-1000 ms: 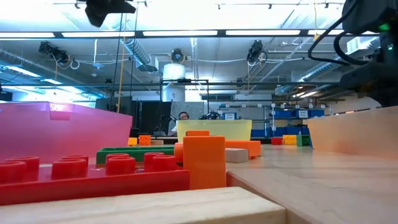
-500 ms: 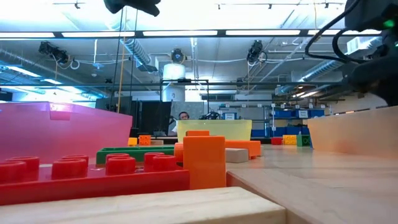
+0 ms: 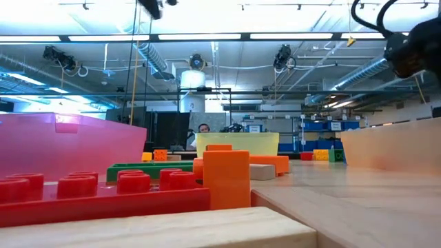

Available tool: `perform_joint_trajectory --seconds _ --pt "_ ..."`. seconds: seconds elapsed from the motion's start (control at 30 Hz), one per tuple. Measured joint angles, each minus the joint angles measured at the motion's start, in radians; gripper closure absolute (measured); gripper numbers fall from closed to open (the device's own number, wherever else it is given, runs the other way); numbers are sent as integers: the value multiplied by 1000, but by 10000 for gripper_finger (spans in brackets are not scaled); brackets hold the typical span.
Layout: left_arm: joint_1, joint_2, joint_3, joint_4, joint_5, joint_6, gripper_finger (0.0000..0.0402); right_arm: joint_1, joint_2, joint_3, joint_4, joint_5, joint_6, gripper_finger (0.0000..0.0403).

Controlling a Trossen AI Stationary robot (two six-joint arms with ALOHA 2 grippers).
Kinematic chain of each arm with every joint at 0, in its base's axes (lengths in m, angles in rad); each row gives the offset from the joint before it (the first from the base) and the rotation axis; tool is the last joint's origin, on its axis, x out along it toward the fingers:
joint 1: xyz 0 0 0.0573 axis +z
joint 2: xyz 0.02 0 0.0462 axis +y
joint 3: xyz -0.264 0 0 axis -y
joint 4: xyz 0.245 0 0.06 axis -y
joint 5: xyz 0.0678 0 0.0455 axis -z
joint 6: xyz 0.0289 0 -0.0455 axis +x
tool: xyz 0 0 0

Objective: Sort blocks by size
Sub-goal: Put the wooden block into the yellow bin

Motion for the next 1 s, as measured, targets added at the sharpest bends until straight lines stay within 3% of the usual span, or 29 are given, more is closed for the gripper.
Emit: perform_joint_trajectory --seconds 0.2,0.37,0.7,0.83,1.0 --pt "-36 100 34 -25 194 -318 249 29 -2 0 0 2 -10 156" --pt "-72 165 34 -23 290 -475 249 49 -2 0 5 25 -10 156" --pt "-121 230 34 102 410 -515 249 53 -1 0 14 55 -6 157" --pt "-127 247 9 219 421 -533 249 53 0 0 17 55 -6 157" --pt "-127 264 6 232 430 -539 248 53 -1 0 31 55 -6 158"
